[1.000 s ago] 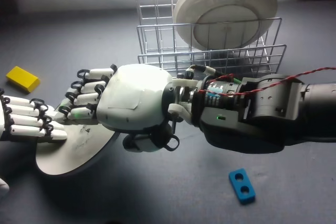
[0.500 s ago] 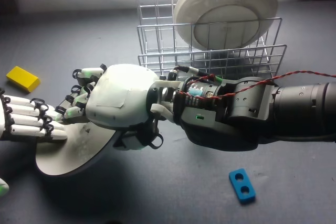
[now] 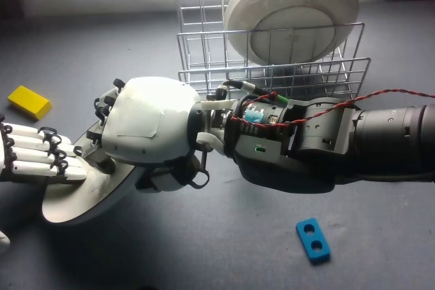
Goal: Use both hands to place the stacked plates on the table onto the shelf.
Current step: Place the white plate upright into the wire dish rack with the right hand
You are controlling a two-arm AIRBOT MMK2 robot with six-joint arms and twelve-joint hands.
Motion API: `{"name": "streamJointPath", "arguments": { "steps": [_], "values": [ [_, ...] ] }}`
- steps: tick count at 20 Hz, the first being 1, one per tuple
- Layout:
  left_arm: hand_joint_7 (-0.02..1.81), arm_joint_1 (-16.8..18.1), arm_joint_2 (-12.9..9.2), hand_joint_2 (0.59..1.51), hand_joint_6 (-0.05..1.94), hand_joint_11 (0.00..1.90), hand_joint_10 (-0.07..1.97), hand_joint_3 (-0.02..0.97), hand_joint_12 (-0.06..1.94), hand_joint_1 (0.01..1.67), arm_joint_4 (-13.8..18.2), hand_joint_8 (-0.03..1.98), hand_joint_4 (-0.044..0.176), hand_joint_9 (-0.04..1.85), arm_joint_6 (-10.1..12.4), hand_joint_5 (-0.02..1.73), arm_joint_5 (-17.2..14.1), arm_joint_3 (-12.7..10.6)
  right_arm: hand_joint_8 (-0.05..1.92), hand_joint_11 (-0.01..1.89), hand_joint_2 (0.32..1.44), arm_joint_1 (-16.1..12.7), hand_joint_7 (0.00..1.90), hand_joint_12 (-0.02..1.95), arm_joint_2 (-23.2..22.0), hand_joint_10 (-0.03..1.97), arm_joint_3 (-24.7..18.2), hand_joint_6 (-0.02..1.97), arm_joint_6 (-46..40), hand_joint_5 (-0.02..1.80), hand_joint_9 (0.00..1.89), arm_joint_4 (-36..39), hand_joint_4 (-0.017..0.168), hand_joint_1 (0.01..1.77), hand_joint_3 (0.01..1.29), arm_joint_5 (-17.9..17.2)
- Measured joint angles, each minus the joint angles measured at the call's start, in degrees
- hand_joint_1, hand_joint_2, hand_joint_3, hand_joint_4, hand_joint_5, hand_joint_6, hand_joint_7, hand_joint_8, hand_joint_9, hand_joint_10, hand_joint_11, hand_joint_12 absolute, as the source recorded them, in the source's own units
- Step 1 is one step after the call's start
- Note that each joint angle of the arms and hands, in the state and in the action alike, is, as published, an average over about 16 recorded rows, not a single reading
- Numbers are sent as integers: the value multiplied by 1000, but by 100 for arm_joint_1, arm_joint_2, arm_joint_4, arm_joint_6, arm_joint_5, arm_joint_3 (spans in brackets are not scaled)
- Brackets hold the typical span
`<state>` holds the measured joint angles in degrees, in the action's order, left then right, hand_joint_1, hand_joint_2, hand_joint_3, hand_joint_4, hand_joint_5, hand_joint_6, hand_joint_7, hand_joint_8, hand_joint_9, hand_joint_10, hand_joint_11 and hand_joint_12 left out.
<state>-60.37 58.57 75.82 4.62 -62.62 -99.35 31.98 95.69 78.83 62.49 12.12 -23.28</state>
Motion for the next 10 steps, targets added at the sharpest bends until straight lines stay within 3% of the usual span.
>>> {"name": "streamJointPath", "arguments": {
  "steps": [5, 10],
  "values": [
    [22, 286, 10, 1188, -15, 16, -19, 13, 3, 16, 122, -1, -5, 0, 101, 3, -41, -76, 588, 564, 1031, -3, 873, 1420, -27, 572, -18, 824, 19, 746, 986, -2, -10, 1163, 11, -89],
    [21, 750, 1, 1185, -3, 16, -4, 13, 4, 17, 262, 1, -4, 7, 294, 18, -106, -174, 675, 558, 1016, -11, 880, 1409, -170, 980, -199, 825, 18, 761, 930, -22, -10, 1184, 11, -81]
  ]
}}
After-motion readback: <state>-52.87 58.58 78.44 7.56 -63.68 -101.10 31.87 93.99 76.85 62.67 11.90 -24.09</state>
